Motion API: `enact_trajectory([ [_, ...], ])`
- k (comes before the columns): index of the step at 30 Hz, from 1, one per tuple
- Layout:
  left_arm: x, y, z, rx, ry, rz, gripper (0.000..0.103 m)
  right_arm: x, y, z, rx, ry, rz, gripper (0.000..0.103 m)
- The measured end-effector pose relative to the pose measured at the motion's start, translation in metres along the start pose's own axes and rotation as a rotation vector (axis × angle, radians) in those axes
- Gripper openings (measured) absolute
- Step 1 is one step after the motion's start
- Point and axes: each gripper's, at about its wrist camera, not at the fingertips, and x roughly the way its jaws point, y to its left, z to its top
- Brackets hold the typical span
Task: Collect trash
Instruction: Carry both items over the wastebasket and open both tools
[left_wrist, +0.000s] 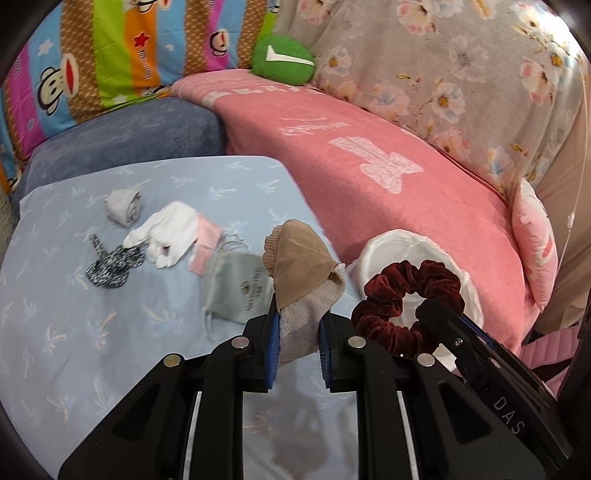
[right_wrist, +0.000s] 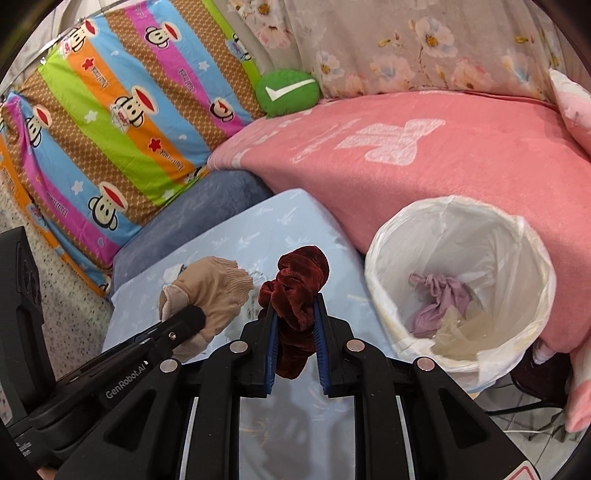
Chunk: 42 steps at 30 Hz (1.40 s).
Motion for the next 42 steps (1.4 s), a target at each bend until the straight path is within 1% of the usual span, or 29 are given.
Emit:
enact_trajectory([
  [2, 0.003, -0.011, 0.004, 0.021, 0.004, -0.022, 0.018, -0.007, -0.008, 0.007, 0.008, -0.024, -0.012, 0.016],
  [7, 0.011, -0.040, 0.011, 0.082, 0.002, -0.048, 0.018, -0.027, -0.034, 0.024, 0.036, -0.085, -0.052, 0.016],
  [14, 0.021, -0.076, 0.022, 0.141, 0.002, -0.120, 0.018, -0.041, -0.069, 0.041, 0.079, -0.132, -0.110, 0.017],
  [18, 0.029, -0.094, 0.026, 0.174, 0.010, -0.152, 0.019, -0.046, -0.086, 0.045, 0.098, -0.148, -0.134, 0.017],
  [22, 0.039, -0.107, 0.028, 0.191, 0.037, -0.181, 0.019, -0.046, -0.098, 0.048, 0.113, -0.153, -0.155, 0.017],
  [26, 0.047, -0.115, 0.027, 0.205, 0.054, -0.191, 0.020, -0.042, -0.107, 0.050, 0.122, -0.149, -0.172, 0.017],
  [27, 0.049, -0.118, 0.027, 0.207, 0.056, -0.193, 0.022, -0.042, -0.109, 0.051, 0.124, -0.149, -0.174, 0.017],
  [28, 0.050, -0.119, 0.027, 0.209, 0.058, -0.196, 0.028, -0.040, -0.110, 0.051, 0.126, -0.147, -0.177, 0.018],
  [29, 0.052, -0.120, 0.026, 0.208, 0.060, -0.197, 0.039, -0.039, -0.112, 0.052, 0.127, -0.146, -0.179, 0.018],
  [30, 0.053, -0.120, 0.027, 0.205, 0.061, -0.198, 0.047, -0.038, -0.113, 0.052, 0.129, -0.146, -0.181, 0.019],
  [31, 0.054, -0.120, 0.027, 0.198, 0.056, -0.195, 0.062, -0.037, -0.113, 0.052, 0.132, -0.146, -0.182, 0.020],
  [32, 0.054, -0.120, 0.028, 0.190, 0.046, -0.187, 0.067, -0.036, -0.114, 0.052, 0.135, -0.147, -0.184, 0.022],
  [34, 0.054, -0.117, 0.028, 0.184, 0.034, -0.173, 0.067, -0.035, -0.115, 0.052, 0.138, -0.150, -0.187, 0.023],
  [38, 0.057, -0.111, 0.030, 0.171, 0.037, -0.137, 0.067, -0.032, -0.115, 0.051, 0.143, -0.150, -0.189, 0.027],
  [42, 0.057, -0.101, 0.030, 0.145, 0.042, -0.120, 0.067, -0.033, -0.108, 0.052, 0.119, -0.160, -0.196, 0.034],
])
